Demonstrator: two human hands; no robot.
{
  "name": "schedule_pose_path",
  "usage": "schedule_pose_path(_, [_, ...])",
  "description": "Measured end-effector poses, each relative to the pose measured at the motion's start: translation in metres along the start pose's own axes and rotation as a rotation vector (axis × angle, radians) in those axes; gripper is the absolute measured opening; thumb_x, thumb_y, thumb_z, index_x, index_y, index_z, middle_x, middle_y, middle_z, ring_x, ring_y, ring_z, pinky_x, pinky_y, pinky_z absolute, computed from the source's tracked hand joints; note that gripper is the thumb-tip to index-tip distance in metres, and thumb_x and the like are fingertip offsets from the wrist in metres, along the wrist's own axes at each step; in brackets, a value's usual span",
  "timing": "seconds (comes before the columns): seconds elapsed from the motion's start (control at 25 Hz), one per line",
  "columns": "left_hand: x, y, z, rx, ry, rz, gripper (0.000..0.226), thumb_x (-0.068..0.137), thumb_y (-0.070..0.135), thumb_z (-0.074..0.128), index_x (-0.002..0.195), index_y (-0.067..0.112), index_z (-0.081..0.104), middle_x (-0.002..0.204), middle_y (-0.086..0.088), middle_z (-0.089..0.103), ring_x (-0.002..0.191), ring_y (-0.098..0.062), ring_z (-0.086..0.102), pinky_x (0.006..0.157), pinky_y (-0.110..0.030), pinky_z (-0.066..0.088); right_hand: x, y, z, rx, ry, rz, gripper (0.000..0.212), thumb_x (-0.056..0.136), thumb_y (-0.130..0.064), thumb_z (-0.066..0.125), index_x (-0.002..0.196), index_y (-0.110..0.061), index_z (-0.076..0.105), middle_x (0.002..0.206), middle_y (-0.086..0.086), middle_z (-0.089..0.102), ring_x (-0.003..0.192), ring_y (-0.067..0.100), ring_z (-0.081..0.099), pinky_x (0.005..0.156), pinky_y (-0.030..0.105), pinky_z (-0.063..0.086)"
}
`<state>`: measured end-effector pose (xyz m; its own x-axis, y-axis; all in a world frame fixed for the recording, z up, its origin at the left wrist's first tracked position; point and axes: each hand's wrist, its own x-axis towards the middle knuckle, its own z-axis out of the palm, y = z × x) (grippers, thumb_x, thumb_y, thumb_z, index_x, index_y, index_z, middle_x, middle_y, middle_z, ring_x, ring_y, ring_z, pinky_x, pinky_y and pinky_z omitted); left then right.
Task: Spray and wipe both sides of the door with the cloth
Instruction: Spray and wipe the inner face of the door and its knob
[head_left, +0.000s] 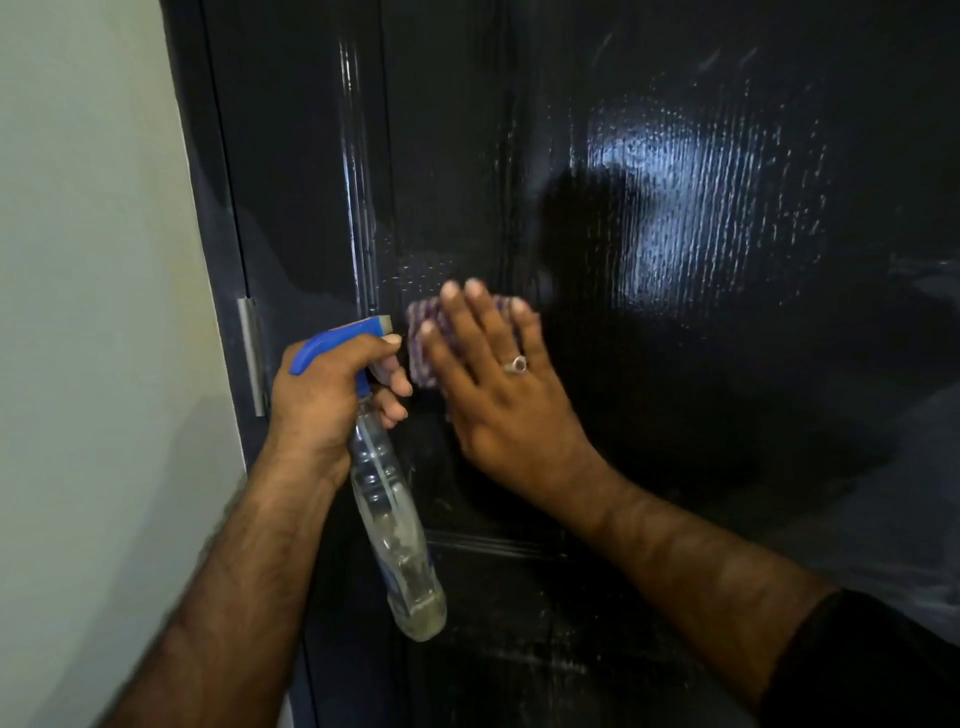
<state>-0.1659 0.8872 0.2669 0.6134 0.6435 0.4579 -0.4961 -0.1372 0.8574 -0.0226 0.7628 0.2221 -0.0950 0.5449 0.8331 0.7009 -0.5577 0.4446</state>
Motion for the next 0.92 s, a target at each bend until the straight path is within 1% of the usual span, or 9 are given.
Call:
schedule_pose_path(0.08, [0.001, -0.003, -0.008, 0.004, 0.018, -0.026, 0.027, 0.092, 0.015, 0.068, 0.065, 0.01, 0.068, 0.063, -0.014, 0.067, 0.045, -0.022, 0.058, 0.048, -0.026, 0.047, -0.037, 0.004, 0.0, -0.029, -0.096, -0.15, 0.07, 0.108, -0.033, 0.051, 0.17, -0.01, 0.027, 0.178, 0.021, 0.009, 0.166, 0.04, 0.004, 0.131, 0.062, 0.014])
schedule_pose_path(0.16, [0.003, -0.007, -0.022, 0.03, 0.046, -0.046, 0.02, 0.092, 0.015, 0.068, 0.073, 0.008, 0.071, 0.07, -0.015, 0.072, 0.055, -0.022, 0.067, 0.051, -0.027, 0.052, -0.047, 0.028, -0.014, -0.036, -0.044, -0.158, 0.068, 0.107, -0.031, 0.054, 0.168, -0.011, 0.032, 0.177, 0.02, 0.015, 0.166, 0.04, 0.01, 0.13, 0.063, 0.019])
schedule_pose_path(0.28, [0.002, -0.011, -0.041, 0.078, 0.107, -0.014, 0.016, 0.09, 0.013, 0.07, 0.076, 0.009, 0.074, 0.073, -0.014, 0.073, 0.07, -0.023, 0.073, 0.062, -0.03, 0.058, -0.005, 0.071, -0.035, -0.104, 0.131, 0.103, 0.062, 0.11, -0.033, 0.05, 0.166, -0.011, 0.038, 0.175, 0.023, 0.02, 0.164, 0.044, 0.015, 0.13, 0.064, 0.018])
schedule_pose_path(0.44, [-0.008, -0.009, -0.052, 0.063, 0.175, 0.033, 0.023, 0.089, 0.005, 0.065, 0.066, 0.009, 0.067, 0.057, -0.008, 0.059, 0.051, -0.021, 0.059, 0.059, -0.034, 0.049, 0.072, 0.054, -0.03, -0.104, 0.189, 0.354, 0.065, 0.109, -0.037, 0.041, 0.169, -0.012, 0.03, 0.176, 0.027, 0.014, 0.164, 0.046, 0.011, 0.131, 0.064, 0.008])
schedule_pose_path(0.52, [-0.008, -0.009, -0.062, 0.009, 0.231, 0.041, 0.018, 0.087, 0.005, 0.065, 0.07, 0.008, 0.07, 0.059, -0.009, 0.06, 0.054, -0.024, 0.061, 0.059, -0.034, 0.05, 0.08, 0.02, -0.015, -0.075, 0.161, 0.236, 0.067, 0.106, -0.033, 0.046, 0.167, -0.01, 0.032, 0.176, 0.027, 0.015, 0.164, 0.046, 0.011, 0.13, 0.065, 0.009])
schedule_pose_path(0.64, [-0.006, -0.01, -0.078, 0.021, 0.23, 0.046, 0.012, 0.082, 0.012, 0.068, 0.075, 0.004, 0.073, 0.067, -0.017, 0.067, 0.066, -0.031, 0.069, 0.063, -0.035, 0.056, 0.044, -0.02, 0.013, -0.051, -0.036, -0.135, 0.065, 0.106, -0.033, 0.047, 0.165, -0.007, 0.037, 0.176, 0.024, 0.016, 0.165, 0.043, 0.007, 0.13, 0.064, 0.01])
schedule_pose_path(0.76, [-0.005, -0.013, -0.083, 0.071, 0.215, 0.059, 0.017, 0.087, 0.01, 0.067, 0.071, 0.007, 0.074, 0.066, -0.017, 0.068, 0.068, -0.033, 0.069, 0.065, -0.037, 0.055, 0.011, -0.002, 0.007, -0.094, -0.167, -0.449, 0.066, 0.106, -0.039, 0.046, 0.165, -0.01, 0.039, 0.177, 0.019, 0.017, 0.166, 0.04, 0.006, 0.131, 0.062, 0.011])
schedule_pose_path(0.84, [-0.007, -0.014, -0.085, 0.077, 0.22, 0.065, 0.02, 0.089, 0.009, 0.067, 0.07, 0.009, 0.074, 0.065, -0.014, 0.068, 0.068, -0.032, 0.07, 0.066, -0.038, 0.055, 0.034, 0.026, -0.007, -0.115, -0.067, -0.39, 0.065, 0.106, -0.04, 0.047, 0.164, -0.011, 0.04, 0.177, 0.018, 0.021, 0.165, 0.039, 0.012, 0.131, 0.061, 0.014])
schedule_pose_path(0.92, [-0.008, -0.015, -0.086, 0.066, 0.224, 0.054, 0.02, 0.09, 0.009, 0.067, 0.071, 0.008, 0.074, 0.065, -0.014, 0.068, 0.068, -0.031, 0.07, 0.065, -0.038, 0.056, 0.084, 0.045, -0.019, -0.133, 0.063, -0.13, 0.064, 0.108, -0.039, 0.045, 0.164, -0.01, 0.04, 0.177, 0.018, 0.022, 0.165, 0.039, 0.015, 0.131, 0.062, 0.015])
